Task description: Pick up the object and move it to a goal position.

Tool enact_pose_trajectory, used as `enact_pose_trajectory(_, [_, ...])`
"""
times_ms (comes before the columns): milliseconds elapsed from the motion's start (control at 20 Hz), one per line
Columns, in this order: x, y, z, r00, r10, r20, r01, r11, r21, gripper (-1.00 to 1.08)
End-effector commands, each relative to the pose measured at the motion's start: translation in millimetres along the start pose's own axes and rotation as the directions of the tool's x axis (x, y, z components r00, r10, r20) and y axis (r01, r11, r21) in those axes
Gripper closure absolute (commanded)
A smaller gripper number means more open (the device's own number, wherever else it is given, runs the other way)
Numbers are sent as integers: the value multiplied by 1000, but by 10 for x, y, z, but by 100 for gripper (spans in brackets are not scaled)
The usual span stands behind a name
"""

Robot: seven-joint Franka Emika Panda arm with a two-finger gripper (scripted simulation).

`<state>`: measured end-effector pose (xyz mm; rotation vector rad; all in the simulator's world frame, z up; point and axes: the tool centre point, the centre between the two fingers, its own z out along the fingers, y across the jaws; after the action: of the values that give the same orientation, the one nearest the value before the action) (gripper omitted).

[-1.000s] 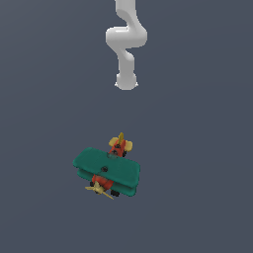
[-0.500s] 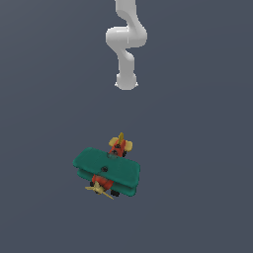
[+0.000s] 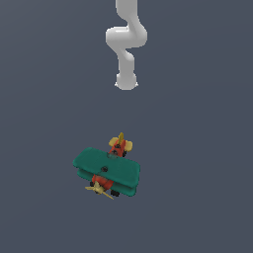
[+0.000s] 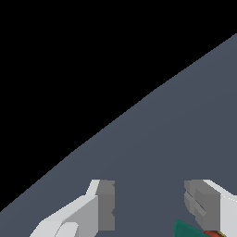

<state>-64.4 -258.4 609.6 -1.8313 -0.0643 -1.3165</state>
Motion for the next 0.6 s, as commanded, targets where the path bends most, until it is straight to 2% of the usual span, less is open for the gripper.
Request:
enact_pose_trajectory(0, [-43, 179, -5, 999, 23, -24, -23, 1000, 20, -20])
enact_pose_trajectory(550, [-425, 1025, 137, 984, 150, -98, -141, 986, 91, -20])
